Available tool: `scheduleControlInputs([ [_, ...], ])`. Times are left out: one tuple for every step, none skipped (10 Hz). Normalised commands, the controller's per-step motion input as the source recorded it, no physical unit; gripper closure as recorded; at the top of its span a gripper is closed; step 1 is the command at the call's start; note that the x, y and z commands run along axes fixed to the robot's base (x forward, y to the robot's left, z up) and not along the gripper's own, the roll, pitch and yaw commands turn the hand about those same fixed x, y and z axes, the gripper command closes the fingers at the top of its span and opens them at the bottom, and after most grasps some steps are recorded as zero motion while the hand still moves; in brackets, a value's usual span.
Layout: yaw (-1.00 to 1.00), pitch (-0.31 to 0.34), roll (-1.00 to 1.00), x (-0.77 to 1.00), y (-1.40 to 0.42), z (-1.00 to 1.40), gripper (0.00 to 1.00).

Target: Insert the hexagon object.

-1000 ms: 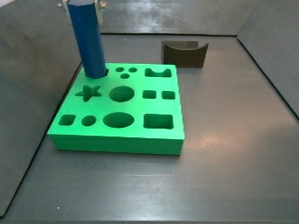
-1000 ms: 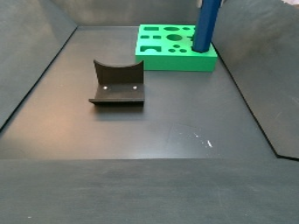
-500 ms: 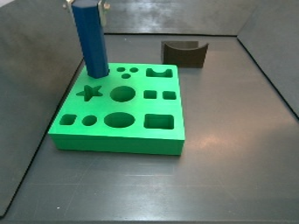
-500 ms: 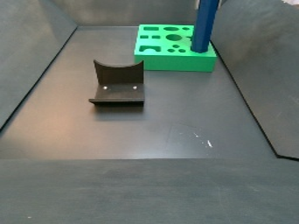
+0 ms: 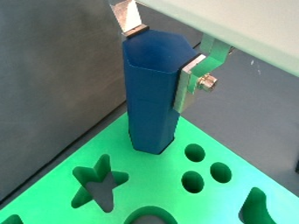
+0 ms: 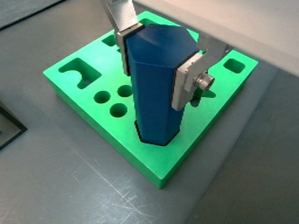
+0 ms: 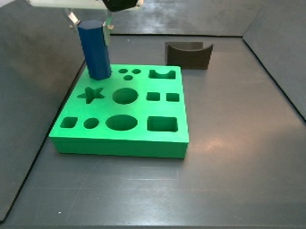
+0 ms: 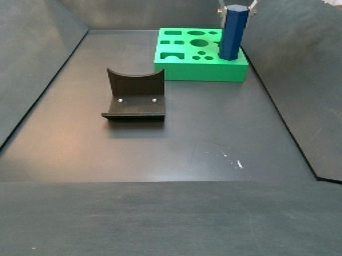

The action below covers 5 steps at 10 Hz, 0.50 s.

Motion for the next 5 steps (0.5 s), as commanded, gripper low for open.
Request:
scheduleControlInputs([
  [0.04, -0.039, 0.00, 0.00, 0.00, -0.21, 1.00],
  [0.00, -0.030, 0.00, 0.00, 0.00, -0.19, 1.00],
  [0.00, -0.083, -0.02, 0.00, 0.00, -0.13, 1.00],
  [0.00, -0.091, -0.06, 0.00, 0.00, -0.09, 1.00],
  [0.00, 0.000, 0.00, 0.00, 0.00, 0.00, 1.00],
])
